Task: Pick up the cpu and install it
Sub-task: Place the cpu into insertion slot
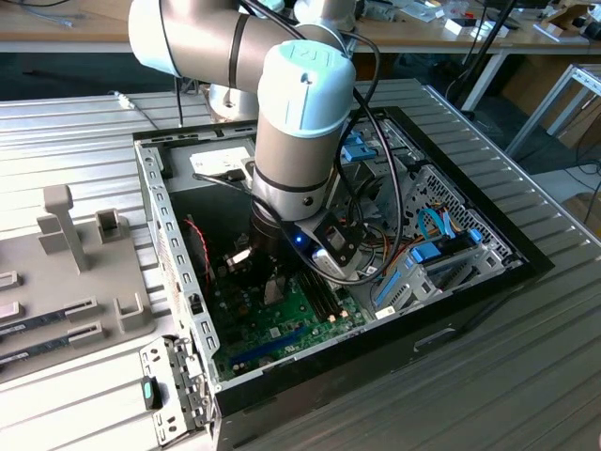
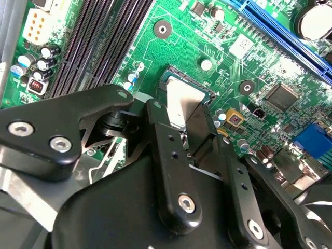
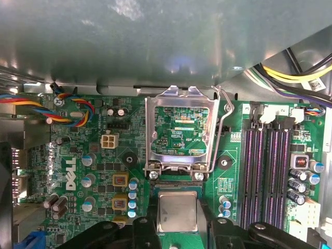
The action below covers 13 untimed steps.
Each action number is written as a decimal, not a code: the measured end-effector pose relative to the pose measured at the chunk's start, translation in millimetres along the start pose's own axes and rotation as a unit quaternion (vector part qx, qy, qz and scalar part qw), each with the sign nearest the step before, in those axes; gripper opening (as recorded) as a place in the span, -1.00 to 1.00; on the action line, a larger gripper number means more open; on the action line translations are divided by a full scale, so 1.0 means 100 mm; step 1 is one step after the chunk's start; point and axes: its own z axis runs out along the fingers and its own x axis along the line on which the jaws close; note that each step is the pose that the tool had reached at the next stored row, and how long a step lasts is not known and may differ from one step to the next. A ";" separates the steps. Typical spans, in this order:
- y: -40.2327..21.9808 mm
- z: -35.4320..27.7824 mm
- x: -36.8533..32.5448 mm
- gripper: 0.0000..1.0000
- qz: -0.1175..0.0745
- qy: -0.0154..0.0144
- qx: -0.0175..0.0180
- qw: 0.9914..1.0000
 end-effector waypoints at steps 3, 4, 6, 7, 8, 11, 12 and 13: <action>0.002 0.000 0.002 -0.15 0.000 0.000 0.000 1.000; 0.004 0.000 0.002 -0.15 0.000 0.000 0.000 1.000; 0.009 -0.001 0.002 -0.25 0.000 0.000 0.000 1.000; 0.013 -0.001 0.002 -0.25 0.000 0.000 0.000 1.000; 0.015 -0.001 0.001 -0.25 0.000 0.000 0.000 1.000; 0.015 -0.017 0.001 -0.25 0.000 0.000 -0.001 1.000; 0.014 -0.032 0.001 -0.25 0.000 0.000 -0.001 1.000; 0.014 -0.041 0.001 -0.25 0.000 0.000 -0.001 1.000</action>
